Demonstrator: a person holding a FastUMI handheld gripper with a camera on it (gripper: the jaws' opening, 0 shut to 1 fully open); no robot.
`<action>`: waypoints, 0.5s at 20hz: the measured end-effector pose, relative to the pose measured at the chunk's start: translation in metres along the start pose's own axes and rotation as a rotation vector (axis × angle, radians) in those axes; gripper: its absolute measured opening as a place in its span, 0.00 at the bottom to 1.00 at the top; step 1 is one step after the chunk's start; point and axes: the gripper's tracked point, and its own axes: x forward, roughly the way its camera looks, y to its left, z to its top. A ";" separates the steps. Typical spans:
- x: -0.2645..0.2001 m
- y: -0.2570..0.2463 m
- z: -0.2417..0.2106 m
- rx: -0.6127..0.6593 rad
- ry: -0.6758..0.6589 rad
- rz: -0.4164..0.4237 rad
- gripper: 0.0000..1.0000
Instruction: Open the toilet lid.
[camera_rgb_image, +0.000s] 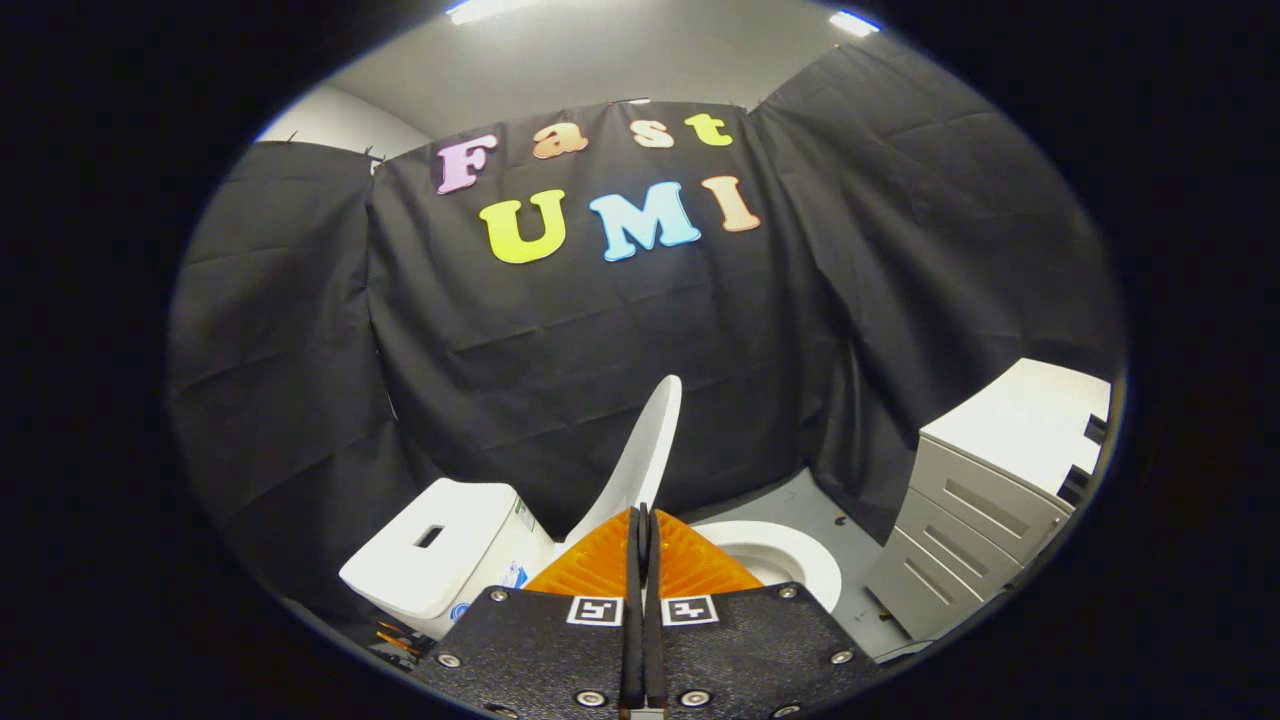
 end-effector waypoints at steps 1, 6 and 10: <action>-0.001 0.007 0.004 -0.017 -0.009 0.000 0.00; -0.001 0.045 0.018 -0.093 -0.041 -0.019 0.00; 0.000 0.084 0.030 -0.174 -0.072 0.001 0.00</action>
